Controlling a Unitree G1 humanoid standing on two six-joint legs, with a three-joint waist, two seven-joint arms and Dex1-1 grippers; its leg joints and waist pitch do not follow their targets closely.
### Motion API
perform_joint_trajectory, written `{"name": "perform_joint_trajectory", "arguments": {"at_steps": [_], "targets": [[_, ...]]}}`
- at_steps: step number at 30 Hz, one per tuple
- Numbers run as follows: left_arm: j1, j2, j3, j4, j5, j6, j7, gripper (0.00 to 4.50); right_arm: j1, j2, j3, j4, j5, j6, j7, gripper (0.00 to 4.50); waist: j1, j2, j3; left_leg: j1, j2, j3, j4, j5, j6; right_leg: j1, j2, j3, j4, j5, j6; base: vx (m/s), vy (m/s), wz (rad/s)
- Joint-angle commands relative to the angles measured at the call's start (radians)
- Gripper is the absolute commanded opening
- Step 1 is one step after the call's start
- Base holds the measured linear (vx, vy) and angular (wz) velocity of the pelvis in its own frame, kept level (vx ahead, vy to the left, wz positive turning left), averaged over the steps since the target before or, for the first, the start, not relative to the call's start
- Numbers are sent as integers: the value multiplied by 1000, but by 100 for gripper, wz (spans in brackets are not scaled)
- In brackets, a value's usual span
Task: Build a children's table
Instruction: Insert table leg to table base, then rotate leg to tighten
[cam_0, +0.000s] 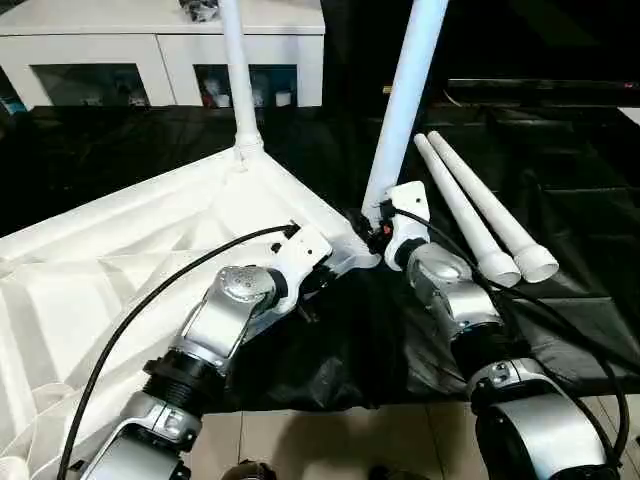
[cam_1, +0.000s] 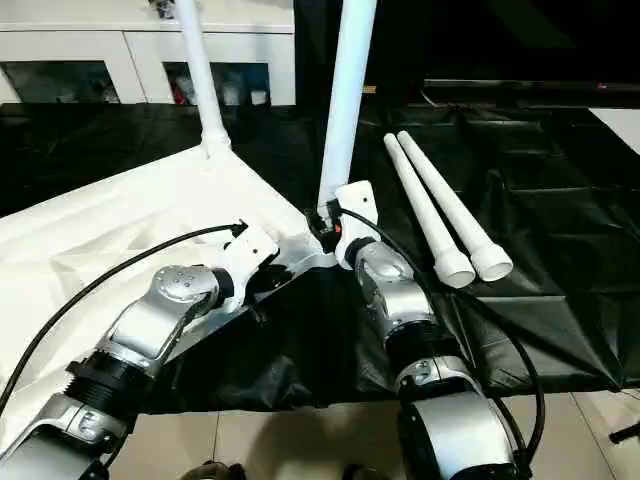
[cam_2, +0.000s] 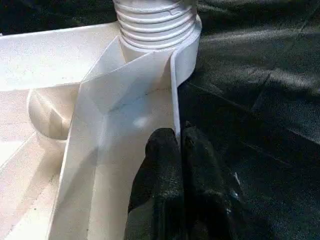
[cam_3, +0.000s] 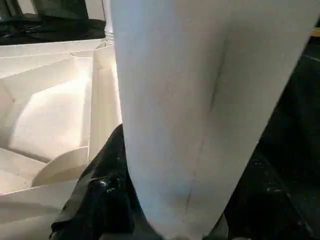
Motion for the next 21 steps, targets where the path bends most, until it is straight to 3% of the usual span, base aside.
{"name": "perform_joint_trajectory", "arguments": {"at_steps": [1, 2, 3, 6, 10, 15, 19, 21], "targets": [[-15, -8, -28, -69, -9, -40, -38, 0, 35, 30, 33, 104, -15, 53, 16, 191, 1, 7, -51, 33, 63, -40, -91, -622, -73, 8, -75, 52, -75, -483, -130, 0, 0, 0], [-13, -5, -29, -71, -10, -42, -44, 0, 29, 31, 26, 110, -11, 47, 24, 247, 2, 7, -51, 31, 63, -40, -92, -612, -71, 9, -76, 52, -74, -484, -131, 0, 0, 0], [-12, -3, -29, -72, -10, -43, -47, 0, 26, 31, 21, 113, -8, 45, 27, 261, 1, 6, -51, 31, 63, -39, -91, -610, -70, 9, -76, 53, -75, -484, -131, 0, 0, 0], [-8, 8, -31, -76, -17, -51, -63, 0, 7, 28, 12, 125, -6, 32, 50, 267, 3, 7, -54, 32, 64, -37, -91, -598, -70, 9, -75, 55, -72, -458, -144, 0, 0, 0], [-4, 30, -36, -73, -22, -67, -90, 0, 1, 12, 23, 101, -10, 9, 117, 311, 11, 4, -61, 26, 65, -30, -89, -523, -57, 15, -76, 61, -63, -403, -163, 0, 0, 0], [2, 64, -35, -66, -40, -109, -153, 0, 13, -22, 41, 36, -5, 2, 209, 356, 23, -1, -72, 19, 64, -15, -80, -390, -25, 21, -71, 70, -43, -281, -204, 0, 0, 0], [19, 126, -34, -70, -85, -181, -282, 0, 70, -103, 93, -112, 18, 28, 439, 366, 38, -9, -83, 19, 61, 5, -62, -272, 31, 19, -64, 82, -24, -189, -229, 14, -7, 2], [20, 142, -37, -67, -90, -195, -309, 0, 92, -130, 115, -159, 29, 46, 515, 366, 47, -8, -86, 8, 65, 7, -56, -207, 53, 24, -61, 83, -7, -122, -246, 61, -29, 7]]}}
